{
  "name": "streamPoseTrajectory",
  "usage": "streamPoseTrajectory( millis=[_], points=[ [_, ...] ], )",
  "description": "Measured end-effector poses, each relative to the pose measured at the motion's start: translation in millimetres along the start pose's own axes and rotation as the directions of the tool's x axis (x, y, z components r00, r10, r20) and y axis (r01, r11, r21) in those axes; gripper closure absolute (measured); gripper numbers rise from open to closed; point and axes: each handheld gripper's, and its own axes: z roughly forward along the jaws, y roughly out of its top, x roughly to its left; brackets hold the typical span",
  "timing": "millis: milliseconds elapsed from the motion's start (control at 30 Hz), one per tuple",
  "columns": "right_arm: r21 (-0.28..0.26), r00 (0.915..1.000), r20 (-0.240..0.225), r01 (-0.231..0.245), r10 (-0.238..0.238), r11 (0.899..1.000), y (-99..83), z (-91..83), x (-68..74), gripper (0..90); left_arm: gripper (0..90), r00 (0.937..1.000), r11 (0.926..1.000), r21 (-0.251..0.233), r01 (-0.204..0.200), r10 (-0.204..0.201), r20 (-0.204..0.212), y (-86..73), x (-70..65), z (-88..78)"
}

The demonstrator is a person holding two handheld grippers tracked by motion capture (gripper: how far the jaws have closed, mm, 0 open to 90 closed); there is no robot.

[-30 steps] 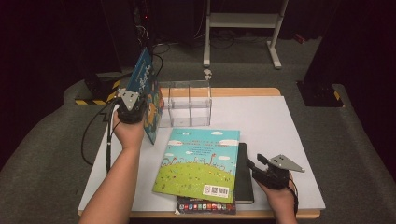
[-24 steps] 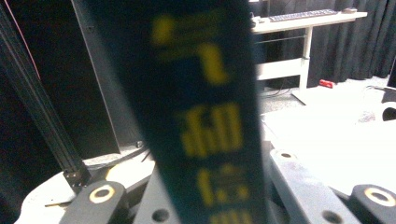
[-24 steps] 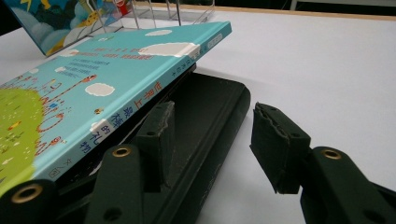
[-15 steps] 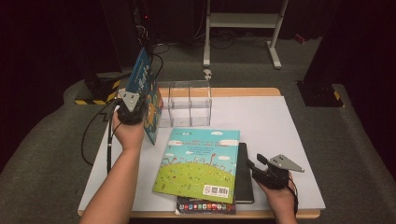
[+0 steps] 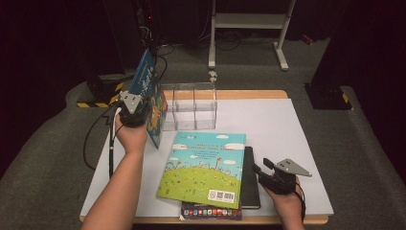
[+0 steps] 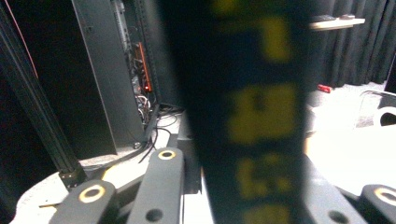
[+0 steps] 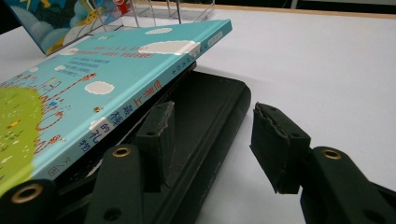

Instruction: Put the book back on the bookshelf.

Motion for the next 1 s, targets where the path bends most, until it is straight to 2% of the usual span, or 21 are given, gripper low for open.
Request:
streamPoseTrajectory(
  millis=[300, 633, 667, 800, 1000],
  points=[
    [0.003, 1.0000, -0.003, 0.003, -0.003, 1.000, -0.4, 0.9, 1.1, 49.1, 70.6, 1.0000, 1.0000, -0.003, 0.002, -0.002, 0.005, 0.2, 1.0, 0.4],
    [0.003, 1.0000, -0.002, 0.001, -0.001, 1.000, -0.2, 0.7, 0.6, 48.9, 55.7, 0.9986, 0.9989, 0.026, 0.038, -0.039, 0.037, 3.1, 0.4, -5.4],
    [0.003, 1.0000, -0.002, 0.002, -0.002, 1.000, -0.2, 0.7, 0.7, 48.9, 54.7, 0.9987, 0.9991, 0.028, 0.030, -0.031, 0.039, 3.8, 0.4, -6.9],
    [0.002, 1.0000, -0.002, 0.002, -0.002, 1.000, 0.0, 0.3, 1.2, 48.9, 52.7, 0.9967, 0.9982, 0.031, 0.051, -0.053, 0.061, 7.9, 0.0, -11.5],
    [0.002, 1.0000, -0.004, 0.003, -0.003, 1.000, 0.0, 0.4, 2.6, 48.9, 46.0, 0.9944, 0.9957, 0.062, 0.069, -0.073, 0.076, 9.5, 2.6, -17.0]
  ],
)
